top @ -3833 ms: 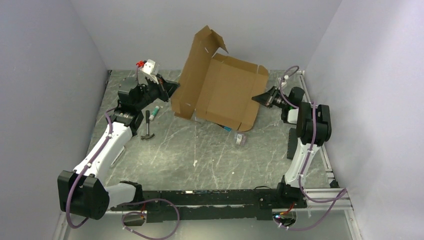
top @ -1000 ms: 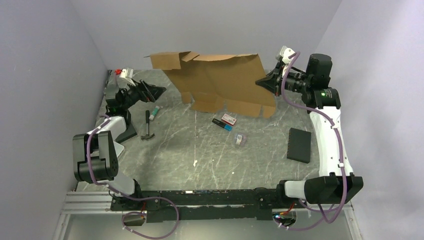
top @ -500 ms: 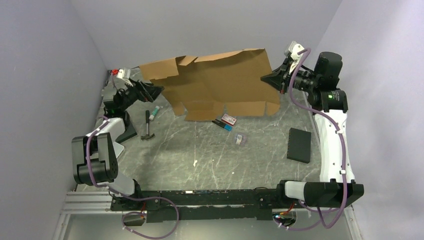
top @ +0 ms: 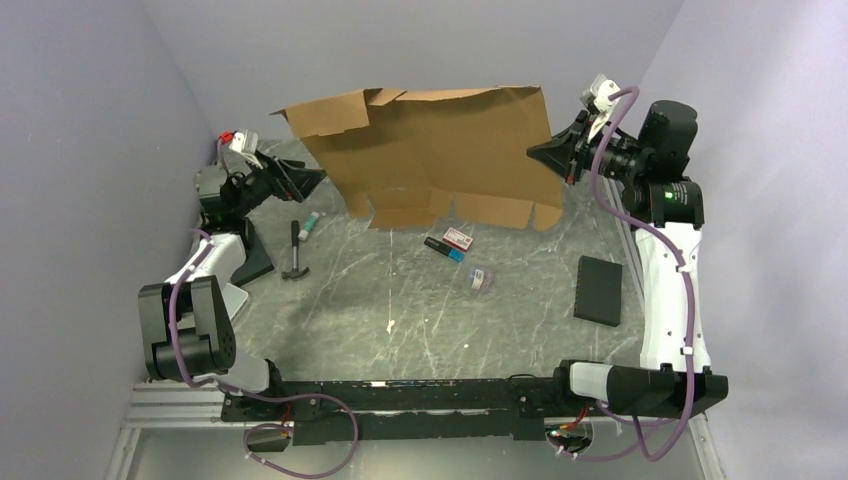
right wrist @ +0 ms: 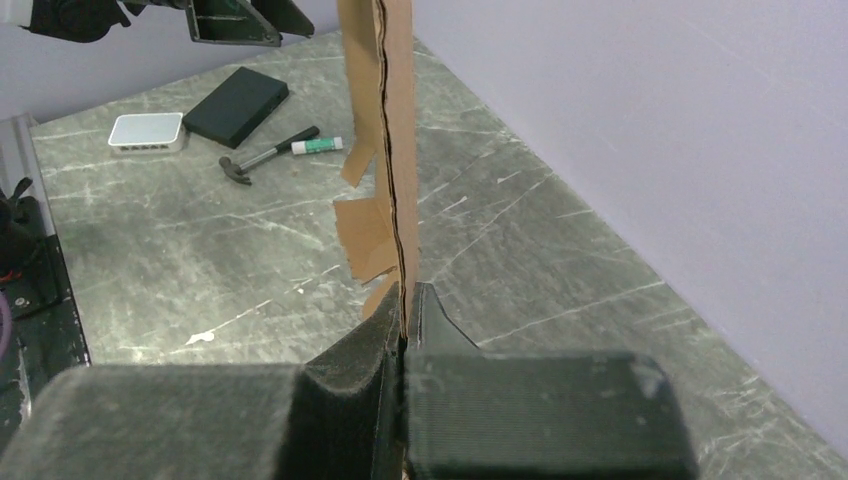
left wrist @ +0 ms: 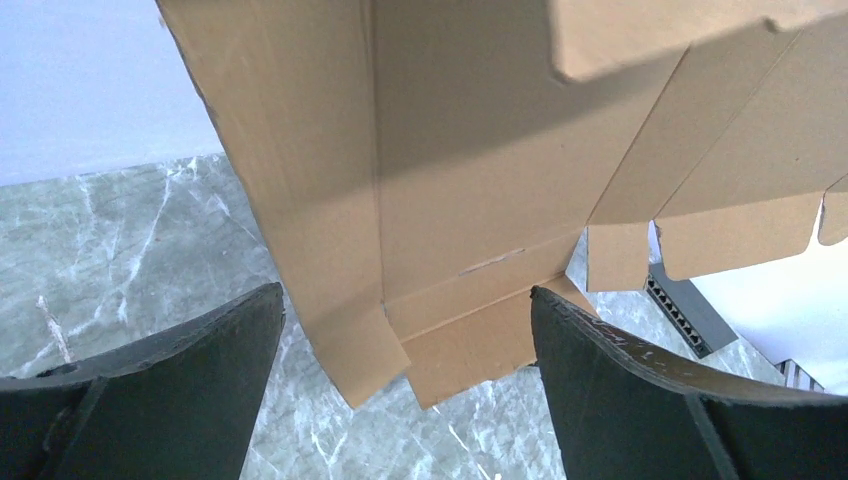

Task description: Fold the paper box

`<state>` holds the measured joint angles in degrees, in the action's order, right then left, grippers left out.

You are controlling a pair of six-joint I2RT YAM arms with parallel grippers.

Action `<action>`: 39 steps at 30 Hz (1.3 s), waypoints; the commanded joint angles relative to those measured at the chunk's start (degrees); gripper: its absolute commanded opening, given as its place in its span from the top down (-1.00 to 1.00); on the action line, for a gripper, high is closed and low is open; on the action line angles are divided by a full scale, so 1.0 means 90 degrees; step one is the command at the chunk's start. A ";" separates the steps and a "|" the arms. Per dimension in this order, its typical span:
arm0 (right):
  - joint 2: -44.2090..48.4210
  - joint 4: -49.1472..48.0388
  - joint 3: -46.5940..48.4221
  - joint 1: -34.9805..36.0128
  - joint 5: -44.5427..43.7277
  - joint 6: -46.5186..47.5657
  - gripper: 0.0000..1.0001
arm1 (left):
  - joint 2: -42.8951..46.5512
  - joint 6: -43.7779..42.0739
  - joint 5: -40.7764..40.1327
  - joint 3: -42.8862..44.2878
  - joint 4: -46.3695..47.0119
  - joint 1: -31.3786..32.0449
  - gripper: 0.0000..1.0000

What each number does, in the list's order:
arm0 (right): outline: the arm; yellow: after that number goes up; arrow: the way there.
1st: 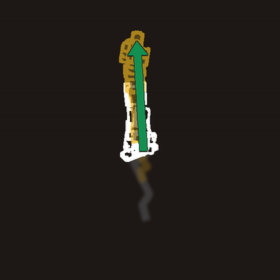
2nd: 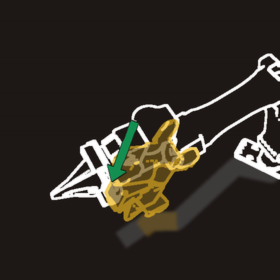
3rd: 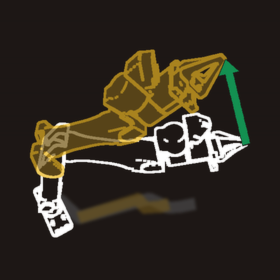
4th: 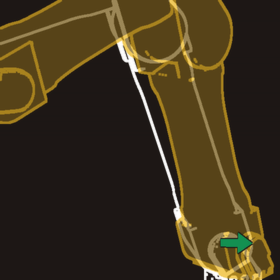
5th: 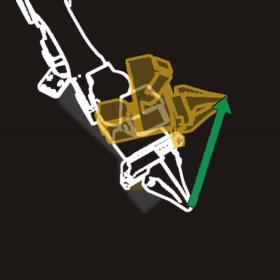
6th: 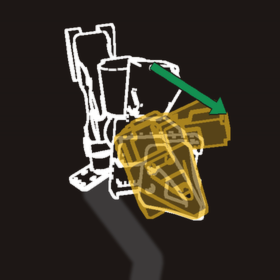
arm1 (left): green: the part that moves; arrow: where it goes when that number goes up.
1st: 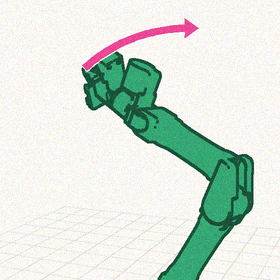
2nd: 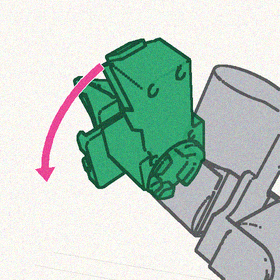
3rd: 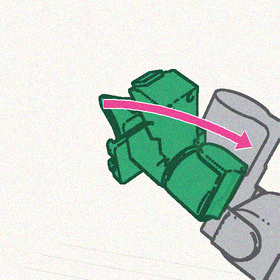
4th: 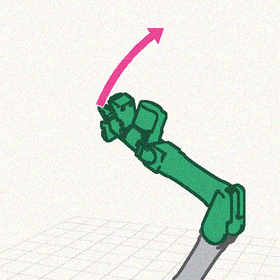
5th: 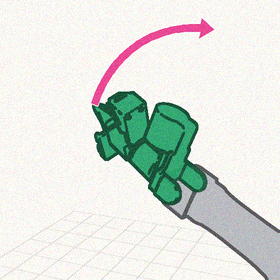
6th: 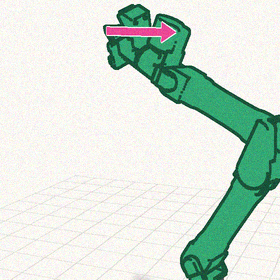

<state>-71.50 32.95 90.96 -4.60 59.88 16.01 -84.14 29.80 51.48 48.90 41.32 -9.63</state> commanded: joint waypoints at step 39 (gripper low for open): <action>0.0571 -0.1097 0.0376 -0.0192 0.1478 -0.2082 1.00 | -0.1641 0.2604 0.0514 0.0064 0.4420 -0.0510 -0.99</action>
<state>-68.90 27.62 93.80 -6.13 70.61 -0.58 -99.11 53.28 56.64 48.88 76.58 -14.87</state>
